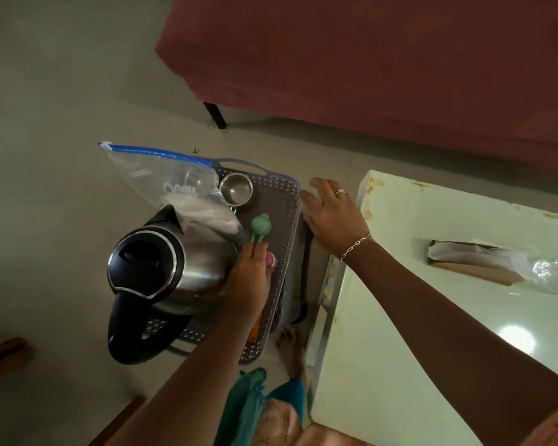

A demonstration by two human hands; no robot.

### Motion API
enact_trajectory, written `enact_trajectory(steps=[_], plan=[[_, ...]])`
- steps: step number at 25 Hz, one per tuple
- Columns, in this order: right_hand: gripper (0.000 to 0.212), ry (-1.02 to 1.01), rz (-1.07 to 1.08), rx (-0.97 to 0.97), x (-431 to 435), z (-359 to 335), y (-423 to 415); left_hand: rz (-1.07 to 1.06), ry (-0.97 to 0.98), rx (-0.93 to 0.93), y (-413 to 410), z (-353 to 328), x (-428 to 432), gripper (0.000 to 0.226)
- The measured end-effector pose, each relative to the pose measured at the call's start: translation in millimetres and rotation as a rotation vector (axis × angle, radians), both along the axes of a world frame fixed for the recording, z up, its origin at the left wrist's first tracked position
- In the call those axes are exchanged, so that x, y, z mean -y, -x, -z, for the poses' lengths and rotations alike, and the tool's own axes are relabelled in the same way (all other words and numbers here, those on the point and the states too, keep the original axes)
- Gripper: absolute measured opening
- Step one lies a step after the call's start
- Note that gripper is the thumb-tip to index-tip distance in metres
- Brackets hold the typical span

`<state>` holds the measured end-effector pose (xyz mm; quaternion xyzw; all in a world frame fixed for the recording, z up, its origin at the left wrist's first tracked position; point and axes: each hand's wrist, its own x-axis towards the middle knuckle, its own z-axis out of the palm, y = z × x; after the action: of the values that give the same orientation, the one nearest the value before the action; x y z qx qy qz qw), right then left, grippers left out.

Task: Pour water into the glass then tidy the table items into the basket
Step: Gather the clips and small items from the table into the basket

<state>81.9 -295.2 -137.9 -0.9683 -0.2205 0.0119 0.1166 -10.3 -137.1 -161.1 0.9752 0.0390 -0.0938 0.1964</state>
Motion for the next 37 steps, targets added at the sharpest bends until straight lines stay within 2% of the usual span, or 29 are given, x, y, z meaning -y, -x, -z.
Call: enact_trajectory(steps=[3, 5, 10, 13, 19, 24, 29, 34, 37], plan=[[0.046, 0.009, 0.061, 0.006, 24, -2, 18, -0.044, 0.042, 0.235, 13, -16, 16, 0.044], [0.057, 0.027, 0.109, 0.02, 45, -3, 35, 0.009, 0.032, 0.291, 23, -28, 37, 0.058], [0.074, 0.074, 0.238, 0.02, 132, -13, 96, 0.178, -0.179, 0.232, 42, -49, 136, 0.076], [0.076, 0.095, 0.33, 0.009, 205, -20, 140, 0.235, -0.126, 0.191, 59, -52, 216, 0.076], [0.074, 0.163, 0.535, -0.079, 355, -25, 227, 0.456, -0.153, 0.141, 101, -47, 362, 0.076], [0.07, 0.105, 0.683, -0.156, 454, -19, 281, 0.644, -0.147, 0.173, 130, -42, 454, 0.074], [0.053, -0.03, 0.817, -0.274, 535, 16, 313, 0.922, -0.139, 0.208, 147, -18, 517, 0.052], [0.039, 0.046, 0.894, -0.359, 595, 57, 320, 1.207, -0.172, 0.268, 150, 16, 567, 0.028], [0.031, 0.055, 0.974, -0.345, 623, 76, 313, 1.306, -0.19, 0.338, 143, 34, 597, 0.03]])
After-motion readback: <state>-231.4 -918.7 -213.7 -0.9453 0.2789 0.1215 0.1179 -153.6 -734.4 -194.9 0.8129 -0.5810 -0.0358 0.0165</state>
